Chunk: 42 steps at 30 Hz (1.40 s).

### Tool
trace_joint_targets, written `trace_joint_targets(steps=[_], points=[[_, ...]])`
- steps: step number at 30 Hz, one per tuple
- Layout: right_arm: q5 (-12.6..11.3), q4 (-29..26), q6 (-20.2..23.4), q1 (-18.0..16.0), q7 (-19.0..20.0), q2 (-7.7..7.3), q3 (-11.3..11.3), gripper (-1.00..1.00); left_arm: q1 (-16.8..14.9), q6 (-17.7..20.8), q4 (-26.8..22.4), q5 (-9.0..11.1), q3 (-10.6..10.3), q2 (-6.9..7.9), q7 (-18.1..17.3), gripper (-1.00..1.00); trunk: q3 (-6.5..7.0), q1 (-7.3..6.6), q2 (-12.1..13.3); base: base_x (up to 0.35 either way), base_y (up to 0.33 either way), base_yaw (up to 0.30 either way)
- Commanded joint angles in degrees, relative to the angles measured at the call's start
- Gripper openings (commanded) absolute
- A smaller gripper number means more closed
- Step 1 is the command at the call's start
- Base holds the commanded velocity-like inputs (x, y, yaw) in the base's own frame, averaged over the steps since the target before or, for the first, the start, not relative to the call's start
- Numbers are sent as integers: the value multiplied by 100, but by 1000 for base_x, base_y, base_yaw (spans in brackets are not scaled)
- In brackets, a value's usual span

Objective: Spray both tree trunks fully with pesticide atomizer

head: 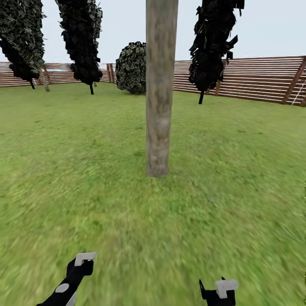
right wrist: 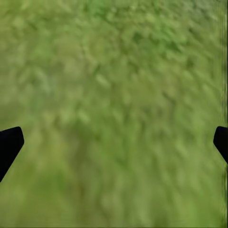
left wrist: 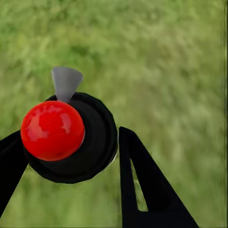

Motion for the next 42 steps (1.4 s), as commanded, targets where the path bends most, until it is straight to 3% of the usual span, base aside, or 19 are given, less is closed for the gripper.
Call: trace_joint_targets(steps=[1, 16, 42], points=[[0, 0, -1, 0, 2, 0, 2, 100, 0, 0, -1, -1, 2, 1, 5, -100, 2, 0, 0, 321, -108, -212], [0, 8, 5, 0, 0, 18, 6, 100, 0, -8, -1, -1, 4, 9, 8, -100, 6, 0, 0, 337, -28, -34], [-9, -9, 3, 0, 3, 18, -3, 100, 0, 0, 8, -1, 6, 17, 5, -100, 6, 0, 0, 319, -116, 0]])
